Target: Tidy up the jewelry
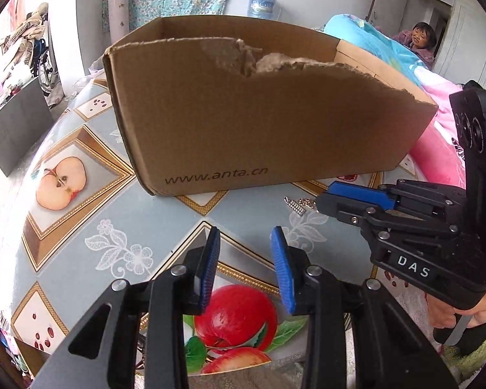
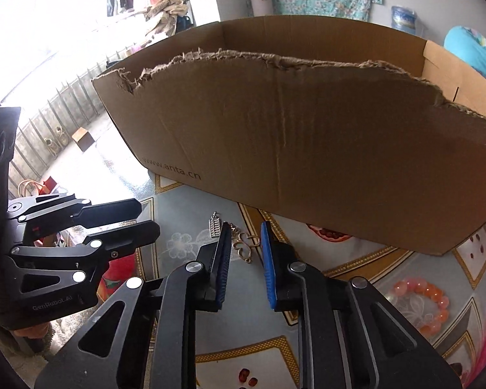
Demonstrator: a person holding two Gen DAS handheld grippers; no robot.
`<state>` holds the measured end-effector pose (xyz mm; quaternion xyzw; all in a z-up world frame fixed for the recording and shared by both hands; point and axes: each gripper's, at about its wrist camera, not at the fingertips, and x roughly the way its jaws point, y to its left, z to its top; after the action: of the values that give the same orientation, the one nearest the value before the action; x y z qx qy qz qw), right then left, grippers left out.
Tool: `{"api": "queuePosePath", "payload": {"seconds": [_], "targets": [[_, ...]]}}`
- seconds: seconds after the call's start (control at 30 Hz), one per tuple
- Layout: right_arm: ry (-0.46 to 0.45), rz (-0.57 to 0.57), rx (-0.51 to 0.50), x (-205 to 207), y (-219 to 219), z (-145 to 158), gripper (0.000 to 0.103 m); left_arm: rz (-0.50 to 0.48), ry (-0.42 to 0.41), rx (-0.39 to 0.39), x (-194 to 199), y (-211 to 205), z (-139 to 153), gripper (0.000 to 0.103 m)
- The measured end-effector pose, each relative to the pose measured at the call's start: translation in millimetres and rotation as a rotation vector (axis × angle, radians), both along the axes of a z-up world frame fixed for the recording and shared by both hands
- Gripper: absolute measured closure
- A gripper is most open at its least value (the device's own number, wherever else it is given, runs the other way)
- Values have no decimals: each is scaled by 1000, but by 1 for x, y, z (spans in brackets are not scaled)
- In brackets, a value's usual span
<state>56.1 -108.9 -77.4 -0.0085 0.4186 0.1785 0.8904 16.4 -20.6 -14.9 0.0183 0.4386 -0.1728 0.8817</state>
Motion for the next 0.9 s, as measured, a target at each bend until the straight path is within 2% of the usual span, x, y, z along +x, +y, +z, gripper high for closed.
{"api": "queuePosePath", "payload": {"seconds": [0.13,0.43,0.5,0.7,0.9], "targets": [[8,-23,-6,-2,-3,2,98,-5,-15,9,-2,3,-1,71],[35,-112,-5,-15,-36,3,99,-15,-33,23,-3,-1,-6,71],[43,-130,16,-18,-44,4,99,-24,-40,12,-4,-2,-5,71],[51,-148,165,-22,-68,5,96,-92,-92,-2,-4,-16,1,71],[45,-139,188,-19,-74,10,94,-119,-67,-15,10,-33,-3,71]]}}
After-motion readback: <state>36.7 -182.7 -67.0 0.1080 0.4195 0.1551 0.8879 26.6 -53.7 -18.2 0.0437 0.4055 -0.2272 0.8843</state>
